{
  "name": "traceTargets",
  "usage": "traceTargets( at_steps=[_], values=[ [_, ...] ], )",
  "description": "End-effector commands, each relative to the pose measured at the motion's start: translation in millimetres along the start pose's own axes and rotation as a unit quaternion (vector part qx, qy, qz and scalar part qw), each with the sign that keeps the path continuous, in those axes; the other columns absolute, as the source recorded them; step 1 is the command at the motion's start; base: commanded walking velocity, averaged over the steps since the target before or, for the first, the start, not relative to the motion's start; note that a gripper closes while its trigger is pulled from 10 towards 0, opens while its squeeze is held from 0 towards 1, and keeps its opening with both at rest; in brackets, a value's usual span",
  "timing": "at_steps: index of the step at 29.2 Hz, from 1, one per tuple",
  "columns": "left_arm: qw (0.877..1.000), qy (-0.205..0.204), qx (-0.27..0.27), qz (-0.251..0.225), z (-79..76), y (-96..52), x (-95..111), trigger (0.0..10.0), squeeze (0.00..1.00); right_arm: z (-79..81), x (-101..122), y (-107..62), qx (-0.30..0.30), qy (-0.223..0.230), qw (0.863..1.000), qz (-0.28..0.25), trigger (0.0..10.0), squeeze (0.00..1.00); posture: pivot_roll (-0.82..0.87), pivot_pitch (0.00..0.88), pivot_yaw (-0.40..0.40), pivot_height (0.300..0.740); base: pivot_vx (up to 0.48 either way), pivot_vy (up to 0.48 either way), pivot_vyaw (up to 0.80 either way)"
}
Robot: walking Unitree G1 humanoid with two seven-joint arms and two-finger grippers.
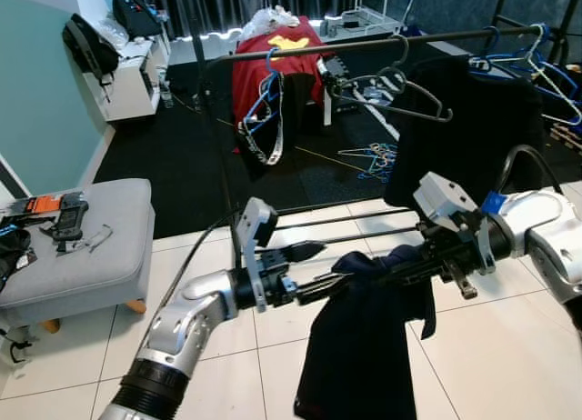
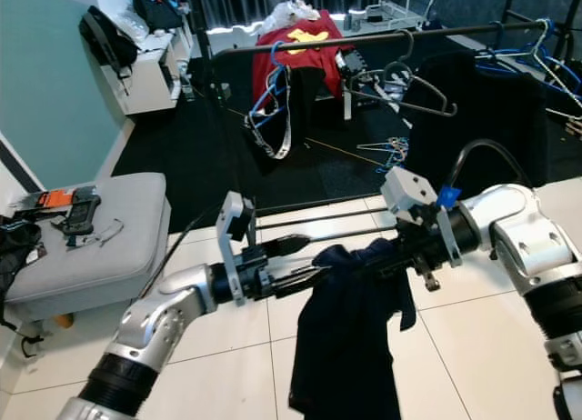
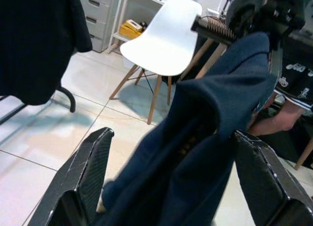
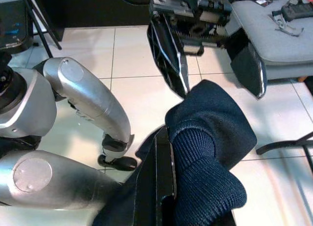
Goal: Hang hanger
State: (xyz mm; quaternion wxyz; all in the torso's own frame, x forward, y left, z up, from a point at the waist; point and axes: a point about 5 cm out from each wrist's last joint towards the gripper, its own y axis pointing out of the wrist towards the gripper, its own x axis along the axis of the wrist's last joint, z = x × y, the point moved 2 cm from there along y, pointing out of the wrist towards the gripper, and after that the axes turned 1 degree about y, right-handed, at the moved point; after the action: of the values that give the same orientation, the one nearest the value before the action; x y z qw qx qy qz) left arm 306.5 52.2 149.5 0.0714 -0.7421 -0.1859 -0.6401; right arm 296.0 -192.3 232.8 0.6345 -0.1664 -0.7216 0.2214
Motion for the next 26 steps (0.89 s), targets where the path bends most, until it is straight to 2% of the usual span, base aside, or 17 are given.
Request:
traceTargets(
  at_steps=[1,4,9,11,13,19,21,22,23,24,26],
  values=[
    [1.000,0.012,0.001,0.024,3.7,-5.1,-6.8,10.0,0.00,0.4,14.1,1.3,0.013,-0.044,0.999,-0.001,0.0,0.00,-0.10,0.067,0.065,0.740,0.000,0.000,0.00],
    [0.999,-0.006,-0.024,0.025,-0.1,-6.4,-17.3,10.0,0.00,2.9,21.4,2.6,0.023,-0.066,0.998,-0.011,0.0,0.00,-0.10,0.063,0.062,0.740,0.000,0.000,0.00],
    [0.999,-0.011,-0.035,0.021,-3.3,-6.4,-20.6,10.0,0.00,3.8,23.4,3.3,0.026,-0.069,0.997,-0.015,0.0,0.00,-0.10,0.062,0.061,0.740,0.000,0.000,0.00],
    [0.999,-0.033,0.010,-0.014,9.0,-9.4,-21.5,10.0,0.00,7.8,24.1,2.4,0.035,-0.058,0.998,-0.006,0.0,0.00,-0.11,0.058,0.061,0.740,0.000,0.000,0.00],
    [0.998,-0.043,0.030,-0.029,15.2,-12.0,-20.4,10.0,0.00,9.1,24.2,1.5,0.036,-0.053,0.998,-0.003,0.0,0.00,-0.11,0.056,0.061,0.740,0.000,0.000,0.00],
    [0.998,-0.047,0.028,-0.029,16.0,-17.1,-23.5,10.0,0.00,10.2,25.2,-0.3,0.037,-0.047,0.998,-0.007,0.0,0.00,-0.11,0.054,0.062,0.740,0.000,0.000,0.00],
    [1.000,-0.011,-0.016,-0.005,3.3,-11.8,-33.3,10.0,0.00,12.3,25.3,0.0,0.048,-0.046,0.998,-0.009,0.0,0.00,-0.11,0.052,0.061,0.740,0.000,0.000,0.00],
    [1.000,-0.011,-0.016,-0.005,3.3,-11.8,-33.3,10.0,0.00,12.3,25.3,0.0,0.048,-0.046,0.998,-0.009,0.0,0.00,-0.11,0.052,0.061,0.740,0.000,0.000,0.00],
    [0.999,0.016,-0.039,0.004,-2.9,-6.4,-36.8,10.0,0.00,13.3,25.0,0.9,0.054,-0.046,0.997,-0.008,0.0,0.00,-0.11,0.050,0.058,0.740,0.000,0.000,0.00],
    [0.999,0.016,-0.039,0.004,-2.9,-6.4,-36.8,10.0,0.00,13.3,25.0,0.9,0.054,-0.046,0.997,-0.008,0.0,0.00,-0.11,0.050,0.058,0.740,0.000,0.000,0.00],
    [0.993,0.070,-0.091,0.021,-14.0,2.7,-42.7,10.0,0.00,15.0,24.0,4.3,0.066,-0.048,0.997,-0.005,0.0,0.00,-0.12,0.050,0.060,0.740,0.000,0.000,0.00]
  ],
)
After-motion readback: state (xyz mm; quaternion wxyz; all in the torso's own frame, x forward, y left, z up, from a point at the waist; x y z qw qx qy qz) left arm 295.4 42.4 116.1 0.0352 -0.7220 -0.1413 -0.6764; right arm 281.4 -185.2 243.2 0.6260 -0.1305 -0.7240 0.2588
